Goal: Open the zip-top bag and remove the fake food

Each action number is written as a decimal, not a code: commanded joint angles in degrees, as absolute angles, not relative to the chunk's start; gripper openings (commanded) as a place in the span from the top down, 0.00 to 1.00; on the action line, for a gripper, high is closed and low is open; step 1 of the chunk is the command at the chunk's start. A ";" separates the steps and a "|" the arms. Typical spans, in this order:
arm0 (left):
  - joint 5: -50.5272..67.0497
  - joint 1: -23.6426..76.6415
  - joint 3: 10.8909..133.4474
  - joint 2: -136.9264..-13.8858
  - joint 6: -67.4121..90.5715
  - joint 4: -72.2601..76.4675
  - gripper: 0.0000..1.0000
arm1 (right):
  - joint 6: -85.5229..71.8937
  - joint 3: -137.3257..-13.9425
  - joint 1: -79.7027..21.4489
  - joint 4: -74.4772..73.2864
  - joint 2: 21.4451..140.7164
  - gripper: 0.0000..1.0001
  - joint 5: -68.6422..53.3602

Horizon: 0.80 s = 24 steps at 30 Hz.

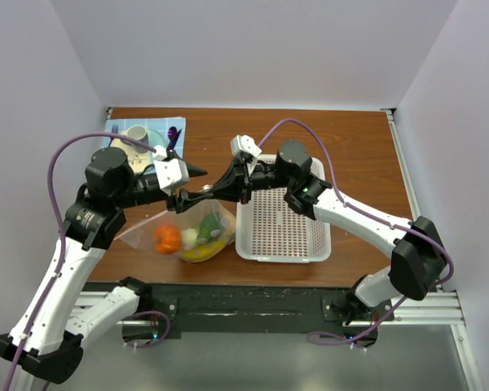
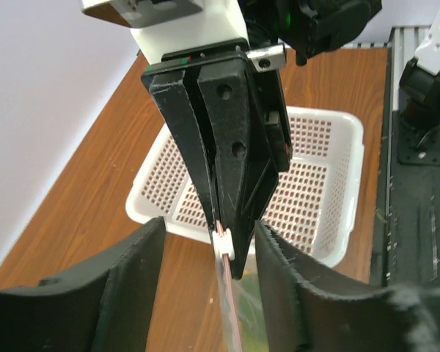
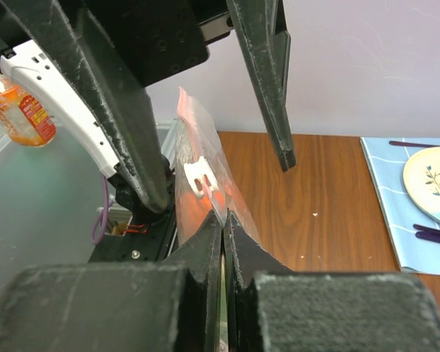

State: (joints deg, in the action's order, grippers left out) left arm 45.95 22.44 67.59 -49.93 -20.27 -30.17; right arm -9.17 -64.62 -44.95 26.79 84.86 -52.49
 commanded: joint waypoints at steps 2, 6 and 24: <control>47.02 22.76 67.68 -49.40 -18.46 -26.01 0.60 | -9.05 -67.50 -44.83 27.51 83.67 1.00 -52.38; 47.37 22.76 67.68 -49.40 -19.51 -28.82 0.73 | -8.44 -67.67 -44.82 26.90 83.76 1.00 -51.51; 46.23 22.76 68.99 -49.66 -19.69 -31.56 0.66 | -9.14 -68.47 -44.82 27.68 83.94 1.00 -51.94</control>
State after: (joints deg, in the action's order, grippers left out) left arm 46.24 22.55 67.59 -49.87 -20.53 -33.93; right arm -8.80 -65.49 -44.95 25.43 84.86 -52.01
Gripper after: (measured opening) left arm 0.385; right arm 0.011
